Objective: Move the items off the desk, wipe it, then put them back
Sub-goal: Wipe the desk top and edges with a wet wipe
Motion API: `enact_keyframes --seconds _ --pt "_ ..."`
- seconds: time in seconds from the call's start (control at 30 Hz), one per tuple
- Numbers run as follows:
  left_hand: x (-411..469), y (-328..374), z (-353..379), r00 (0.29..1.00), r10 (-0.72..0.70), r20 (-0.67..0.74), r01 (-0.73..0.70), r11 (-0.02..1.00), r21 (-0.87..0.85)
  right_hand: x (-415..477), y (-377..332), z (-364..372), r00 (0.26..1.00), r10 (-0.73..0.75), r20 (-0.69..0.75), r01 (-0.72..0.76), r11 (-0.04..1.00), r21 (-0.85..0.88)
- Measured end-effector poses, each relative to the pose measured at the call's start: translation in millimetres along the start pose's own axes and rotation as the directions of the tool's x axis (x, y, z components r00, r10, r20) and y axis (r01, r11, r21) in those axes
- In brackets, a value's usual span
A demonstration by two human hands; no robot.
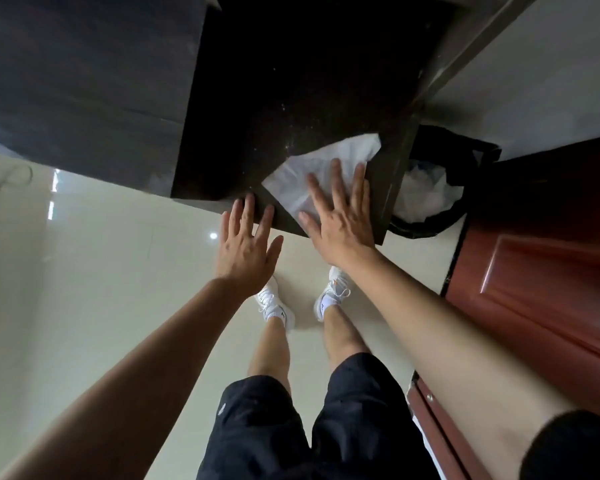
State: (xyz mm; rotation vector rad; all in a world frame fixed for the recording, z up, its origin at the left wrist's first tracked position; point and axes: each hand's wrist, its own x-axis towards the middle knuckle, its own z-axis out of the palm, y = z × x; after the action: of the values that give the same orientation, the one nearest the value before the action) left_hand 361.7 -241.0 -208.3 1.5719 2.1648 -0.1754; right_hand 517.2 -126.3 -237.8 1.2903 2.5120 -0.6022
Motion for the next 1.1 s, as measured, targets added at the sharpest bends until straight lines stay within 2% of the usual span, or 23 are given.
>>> enact_keyframes --seconds 0.27,0.43,0.57,0.67,0.8,0.93,1.03,1.1 --pt "1 -6 12 0.996 0.016 -0.089 -0.025 0.995 -0.096 85 2 -31 0.999 0.011 -0.038 -0.014 0.997 -0.072" --pt "3 -7 12 0.994 0.021 -0.103 -0.034 0.991 -0.126 4 19 -8 0.997 -0.066 -0.037 0.062 0.993 -0.099" --pt "2 -8 17 0.996 0.026 -0.088 -0.035 0.994 -0.101 -41 52 -3 1.0 -0.024 0.017 0.025 0.996 -0.086" --pt "3 -9 16 0.996 0.025 -0.086 -0.032 0.996 -0.088 -4 54 -19 1.0 0.008 0.021 -0.006 0.995 -0.097" --pt "4 -10 20 0.997 0.02 -0.069 -0.025 0.997 -0.068 90 30 -49 0.994 0.105 -0.015 -0.105 0.993 -0.053" --pt "3 -12 19 0.997 0.033 -0.073 -0.037 0.997 -0.066 115 -5 -45 0.998 0.003 -0.06 -0.009 0.994 -0.111" --pt "3 -11 16 0.994 0.058 -0.097 -0.069 0.99 -0.122 51 6 -21 0.988 -0.14 -0.064 0.132 0.984 -0.116" --pt "3 -11 15 0.994 0.061 -0.089 -0.072 0.989 -0.127 2 31 -8 0.986 -0.163 -0.027 0.161 0.984 -0.082"
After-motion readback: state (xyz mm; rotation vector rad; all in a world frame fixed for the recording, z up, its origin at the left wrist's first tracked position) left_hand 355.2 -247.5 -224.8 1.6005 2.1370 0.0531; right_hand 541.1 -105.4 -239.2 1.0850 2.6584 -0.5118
